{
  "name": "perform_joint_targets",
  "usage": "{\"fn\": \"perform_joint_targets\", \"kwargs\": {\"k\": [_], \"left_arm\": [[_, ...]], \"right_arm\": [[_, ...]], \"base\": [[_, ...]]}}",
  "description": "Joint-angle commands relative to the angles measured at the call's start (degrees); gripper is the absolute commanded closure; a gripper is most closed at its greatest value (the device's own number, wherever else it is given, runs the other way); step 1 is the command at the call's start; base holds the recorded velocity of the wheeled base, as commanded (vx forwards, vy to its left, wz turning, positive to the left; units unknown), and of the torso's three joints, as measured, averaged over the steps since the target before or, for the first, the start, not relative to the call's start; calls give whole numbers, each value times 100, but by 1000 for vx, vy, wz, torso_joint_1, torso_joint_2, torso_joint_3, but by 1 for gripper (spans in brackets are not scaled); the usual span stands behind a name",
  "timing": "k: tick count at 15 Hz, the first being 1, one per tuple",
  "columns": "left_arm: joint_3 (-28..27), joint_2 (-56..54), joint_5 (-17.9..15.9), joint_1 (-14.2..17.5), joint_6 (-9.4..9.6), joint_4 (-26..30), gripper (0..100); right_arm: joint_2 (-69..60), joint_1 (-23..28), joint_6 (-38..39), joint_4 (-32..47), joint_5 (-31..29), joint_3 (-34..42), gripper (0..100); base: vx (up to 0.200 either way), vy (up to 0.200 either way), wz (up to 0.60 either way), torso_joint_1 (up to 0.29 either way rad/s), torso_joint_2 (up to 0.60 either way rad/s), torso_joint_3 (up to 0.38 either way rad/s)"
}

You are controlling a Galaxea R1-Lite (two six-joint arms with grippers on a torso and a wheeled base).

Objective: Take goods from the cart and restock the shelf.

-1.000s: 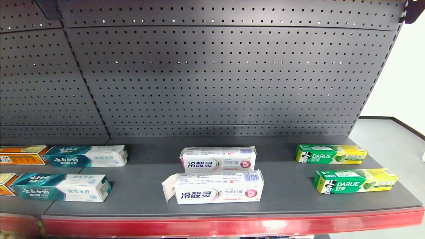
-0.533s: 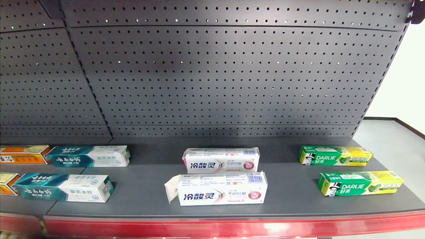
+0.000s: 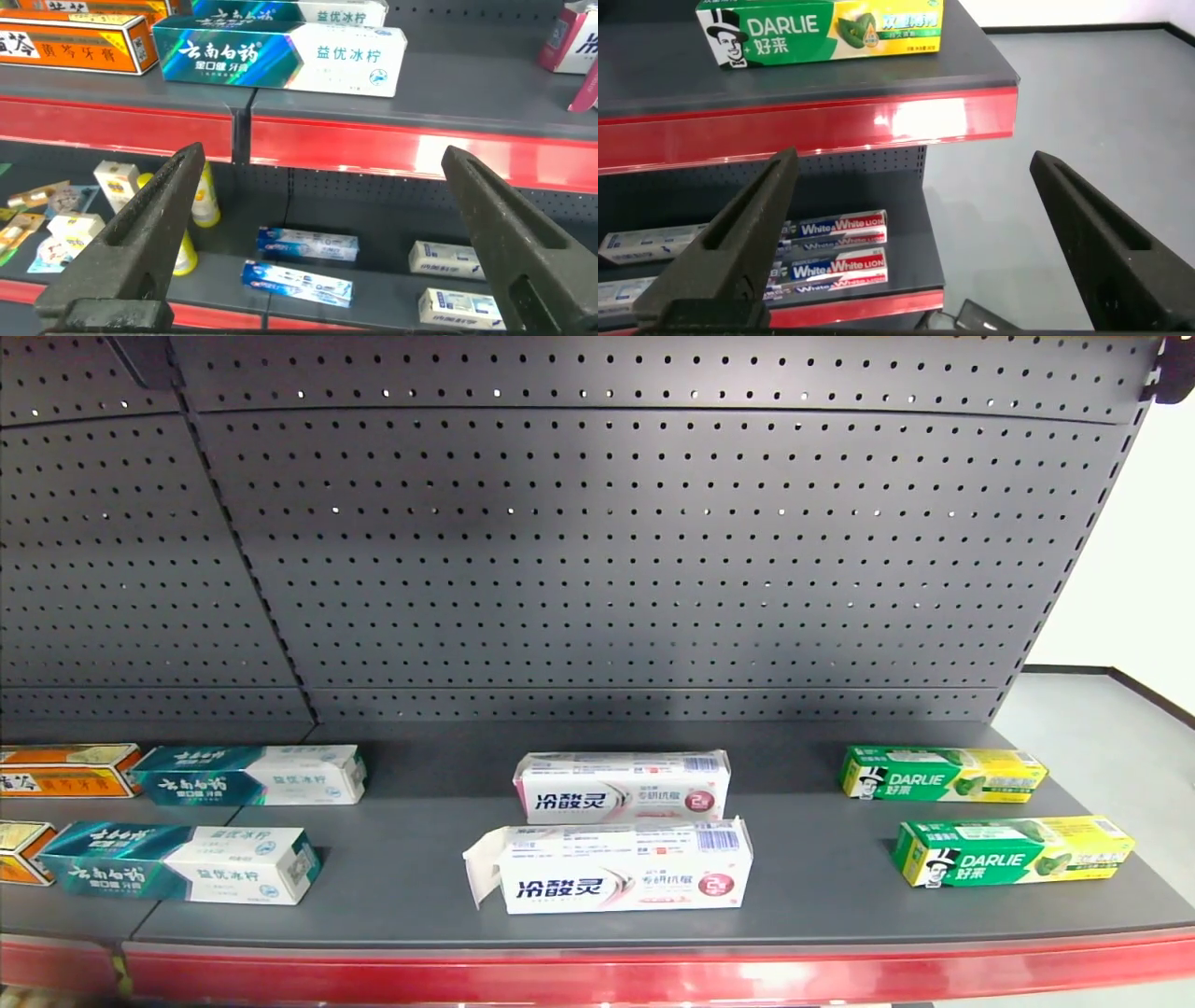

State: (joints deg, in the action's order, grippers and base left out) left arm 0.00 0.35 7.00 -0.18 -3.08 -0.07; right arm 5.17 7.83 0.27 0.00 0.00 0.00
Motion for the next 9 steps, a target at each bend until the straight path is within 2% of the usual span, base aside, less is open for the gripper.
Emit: {"fn": "perform_joint_targets", "kwargs": {"k": [1, 9], "left_arm": [[0, 9, 3, 1, 1, -1, 0], [0, 9, 3, 1, 1, -1, 0]], "right_arm": [[19, 0, 0, 0, 0, 0, 0], [19, 8, 8, 0, 0, 0, 0]], "base": [[0, 0, 0, 0, 0, 0], [0, 0, 0, 0, 0, 0]]}}
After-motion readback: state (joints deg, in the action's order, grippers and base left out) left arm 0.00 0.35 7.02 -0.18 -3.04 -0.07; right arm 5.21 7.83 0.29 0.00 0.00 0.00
